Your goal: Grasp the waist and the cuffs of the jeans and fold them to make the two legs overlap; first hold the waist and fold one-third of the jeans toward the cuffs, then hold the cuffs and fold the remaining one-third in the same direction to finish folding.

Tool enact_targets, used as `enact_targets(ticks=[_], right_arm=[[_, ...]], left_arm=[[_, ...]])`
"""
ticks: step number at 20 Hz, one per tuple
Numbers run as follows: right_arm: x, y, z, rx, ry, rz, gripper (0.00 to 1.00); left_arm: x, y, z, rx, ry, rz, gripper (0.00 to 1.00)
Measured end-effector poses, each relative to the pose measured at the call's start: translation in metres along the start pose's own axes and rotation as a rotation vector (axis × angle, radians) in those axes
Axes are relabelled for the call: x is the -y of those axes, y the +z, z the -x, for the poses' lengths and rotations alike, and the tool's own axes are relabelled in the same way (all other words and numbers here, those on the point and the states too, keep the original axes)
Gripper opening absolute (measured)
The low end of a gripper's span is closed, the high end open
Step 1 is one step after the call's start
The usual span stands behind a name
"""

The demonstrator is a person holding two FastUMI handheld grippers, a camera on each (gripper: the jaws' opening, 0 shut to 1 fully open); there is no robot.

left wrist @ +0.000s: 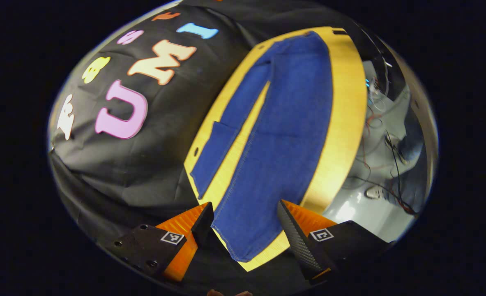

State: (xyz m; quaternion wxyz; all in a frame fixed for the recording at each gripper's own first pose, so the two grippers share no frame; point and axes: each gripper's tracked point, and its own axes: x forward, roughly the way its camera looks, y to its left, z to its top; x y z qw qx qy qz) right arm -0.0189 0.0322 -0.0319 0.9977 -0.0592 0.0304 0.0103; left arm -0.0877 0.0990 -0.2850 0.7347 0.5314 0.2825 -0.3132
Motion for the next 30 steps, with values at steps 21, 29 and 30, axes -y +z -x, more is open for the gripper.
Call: enact_targets(ticks=[21,29,30], right_arm=[[-0.005,-0.026,0.029,-0.077,-0.114,0.099,1.00],[0.024,-0.071,0.029,-0.171,-0.051,0.300,0.98],[0.035,-0.085,0.029,-0.203,-0.028,0.363,0.98]], left_arm=[[0.017,-0.032,-0.089,-0.016,-0.163,-0.212,0.48],[0.021,-0.035,-0.092,-0.037,-0.207,-0.167,0.00],[0.022,-0.035,-0.092,-0.040,-0.216,-0.159,0.00]])
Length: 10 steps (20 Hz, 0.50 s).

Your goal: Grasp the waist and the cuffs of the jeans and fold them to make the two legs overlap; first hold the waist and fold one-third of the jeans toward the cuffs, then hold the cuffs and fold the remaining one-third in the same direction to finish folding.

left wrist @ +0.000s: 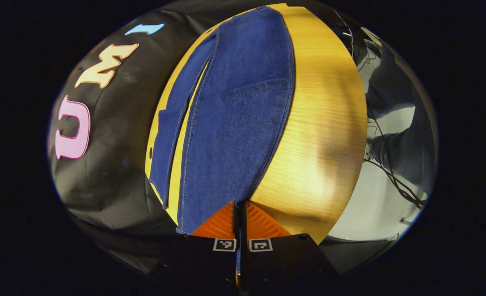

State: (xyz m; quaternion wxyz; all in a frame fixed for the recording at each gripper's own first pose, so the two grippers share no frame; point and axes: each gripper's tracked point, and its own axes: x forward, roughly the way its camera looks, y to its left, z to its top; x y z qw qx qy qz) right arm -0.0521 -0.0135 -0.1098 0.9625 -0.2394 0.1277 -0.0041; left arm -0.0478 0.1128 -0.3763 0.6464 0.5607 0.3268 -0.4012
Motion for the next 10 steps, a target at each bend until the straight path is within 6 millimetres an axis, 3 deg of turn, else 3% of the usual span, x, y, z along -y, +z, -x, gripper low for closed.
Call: enact_targets(ticks=[4,7,10], right_arm=[[0.025,-0.074,-0.004,-0.109,0.092,0.234,1.00],[0.039,-0.145,-0.007,-0.226,0.158,0.330,0.99],[0.033,-0.208,0.000,-0.339,0.279,0.478,0.99]], left_arm=[[-0.001,0.000,-0.001,-0.026,-0.031,0.027,0.00],[-0.001,-0.004,-0.001,-0.081,-0.028,0.027,0.00],[-0.001,-0.004,-0.002,-0.109,-0.029,0.016,0.00]])
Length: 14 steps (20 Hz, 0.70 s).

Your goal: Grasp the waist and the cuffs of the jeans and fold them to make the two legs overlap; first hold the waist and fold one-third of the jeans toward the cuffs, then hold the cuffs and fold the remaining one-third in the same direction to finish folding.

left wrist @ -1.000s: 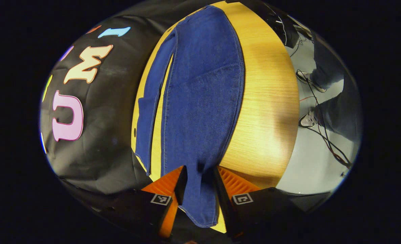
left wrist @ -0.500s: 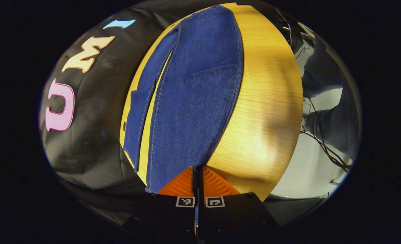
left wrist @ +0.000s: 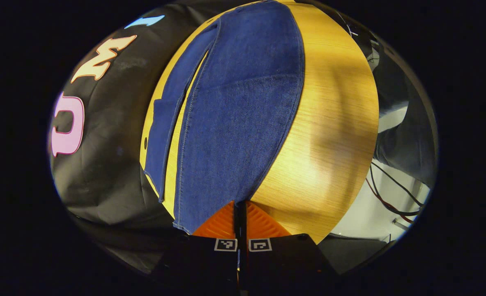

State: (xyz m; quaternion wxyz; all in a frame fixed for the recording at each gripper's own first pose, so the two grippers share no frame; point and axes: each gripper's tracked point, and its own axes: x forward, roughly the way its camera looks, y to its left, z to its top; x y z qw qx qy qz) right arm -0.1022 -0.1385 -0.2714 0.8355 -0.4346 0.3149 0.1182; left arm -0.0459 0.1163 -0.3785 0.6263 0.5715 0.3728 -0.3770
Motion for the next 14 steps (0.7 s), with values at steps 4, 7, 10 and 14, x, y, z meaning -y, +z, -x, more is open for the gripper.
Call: enact_targets(ticks=[4,7,10,14], right_arm=[[-0.032,-0.040,-0.026,-0.056,0.108,0.115,0.99],[-0.050,-0.069,-0.041,-0.112,0.178,0.211,0.99],[-0.058,-0.074,-0.052,-0.126,0.216,0.288,0.98],[-0.055,-0.069,-0.073,-0.105,0.225,0.369,0.92]], left_arm=[[0.001,-0.002,-0.001,-0.035,-0.011,0.031,0.00],[0.001,-0.003,0.000,-0.061,-0.012,0.027,0.00],[0.001,-0.004,-0.001,-0.081,-0.010,0.031,0.00],[0.002,-0.005,-0.001,-0.095,-0.024,0.039,0.00]])
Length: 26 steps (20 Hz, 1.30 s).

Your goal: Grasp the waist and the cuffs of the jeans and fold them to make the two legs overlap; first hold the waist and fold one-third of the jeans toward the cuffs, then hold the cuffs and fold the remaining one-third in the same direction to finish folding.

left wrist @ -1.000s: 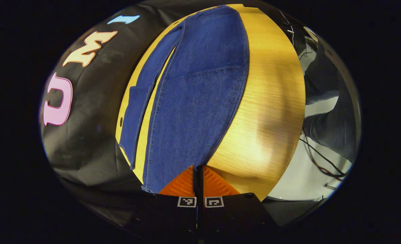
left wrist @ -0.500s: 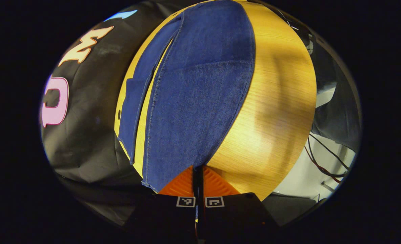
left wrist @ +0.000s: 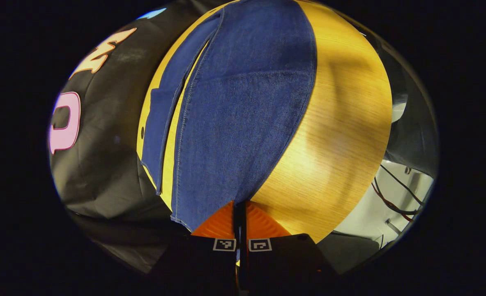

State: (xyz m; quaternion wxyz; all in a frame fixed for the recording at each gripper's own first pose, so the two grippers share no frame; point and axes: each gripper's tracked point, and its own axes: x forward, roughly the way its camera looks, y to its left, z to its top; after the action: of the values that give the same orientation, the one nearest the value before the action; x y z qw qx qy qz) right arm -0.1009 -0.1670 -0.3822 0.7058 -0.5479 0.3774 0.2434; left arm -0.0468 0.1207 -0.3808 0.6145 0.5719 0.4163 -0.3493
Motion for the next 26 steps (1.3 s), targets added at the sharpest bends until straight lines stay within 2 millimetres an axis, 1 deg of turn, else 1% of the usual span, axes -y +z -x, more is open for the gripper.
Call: enact_targets(ticks=[1,2,3,4,7,8,9,10,11,13,14,15,16,18,19,20,21,22,23,24,26], right_arm=[[0.002,0.001,-0.006,-0.003,0.003,0.006,0.88],[0.002,0.001,-0.011,0.000,0.011,0.009,0.89],[0.001,0.006,-0.016,0.002,0.020,0.015,0.78],[0.000,0.009,-0.023,0.002,0.030,0.032,0.73],[-0.012,0.011,-0.032,-0.013,0.052,0.082,0.34],[-0.012,0.011,-0.034,-0.016,0.046,0.077,0.25],[-0.006,0.006,-0.024,-0.016,0.017,0.050,0.15],[-0.004,0.008,-0.022,-0.024,0.017,0.017,0.05],[-0.005,0.012,-0.027,-0.029,0.021,-0.006,0.02],[0.000,0.014,-0.024,-0.036,0.016,-0.077,0.02],[0.010,0.017,-0.020,-0.021,-0.004,-0.123,0.03],[0.021,0.020,-0.015,-0.009,-0.026,-0.166,0.03],[0.035,0.025,-0.011,0.007,-0.063,-0.219,0.03],[0.068,0.036,-0.003,0.043,-0.135,-0.338,0.03],[0.083,0.040,-0.002,0.057,-0.168,-0.379,0.03],[0.099,0.046,0.000,0.072,-0.198,-0.409,0.03],[0.115,0.050,-0.004,0.074,-0.225,-0.438,0.03],[0.127,0.054,-0.004,0.076,-0.249,-0.481,0.03],[0.138,0.059,-0.006,0.079,-0.268,-0.537,0.02],[0.146,0.064,-0.010,0.069,-0.285,-0.594,0.02],[0.169,0.073,-0.020,0.058,-0.342,-0.712,0.03]], left_arm=[[0.000,0.000,0.000,-0.003,-0.002,0.005,0.00],[0.001,0.000,0.000,-0.005,-0.003,0.011,0.00],[0.000,0.000,0.000,-0.007,-0.003,0.014,0.00],[0.000,0.000,0.000,-0.010,-0.001,0.013,0.00],[0.000,0.000,0.001,-0.021,0.004,0.019,0.00],[0.000,-0.001,0.000,-0.023,0.003,0.026,0.00],[0.001,-0.001,0.000,-0.027,-0.001,0.034,0.00],[0.001,0.000,0.001,-0.038,-0.008,0.048,0.00],[0.001,-0.002,0.000,-0.052,-0.028,0.068,0.00],[0.003,-0.003,0.000,-0.088,-0.099,0.145,0.00],[0.002,-0.002,0.003,-0.112,-0.130,0.193,0.00],[-0.004,-0.001,0.006,-0.130,-0.137,0.219,0.00],[-0.014,0.002,0.011,-0.144,-0.124,0.237,0.00],[-0.033,0.007,0.022,-0.157,-0.076,0.287,0.00],[-0.043,0.013,0.030,-0.155,-0.053,0.316,0.00],[-0.052,0.017,0.034,-0.147,-0.039,0.341,0.00],[-0.064,0.021,0.034,-0.139,-0.032,0.371,0.00],[-0.076,0.024,0.032,-0.130,-0.026,0.401,0.00],[-0.093,0.028,0.030,-0.115,-0.016,0.425,0.00],[-0.108,0.030,0.026,-0.101,-0.007,0.456,0.00],[-0.137,0.040,0.014,-0.047,0.005,0.542,0.00]])
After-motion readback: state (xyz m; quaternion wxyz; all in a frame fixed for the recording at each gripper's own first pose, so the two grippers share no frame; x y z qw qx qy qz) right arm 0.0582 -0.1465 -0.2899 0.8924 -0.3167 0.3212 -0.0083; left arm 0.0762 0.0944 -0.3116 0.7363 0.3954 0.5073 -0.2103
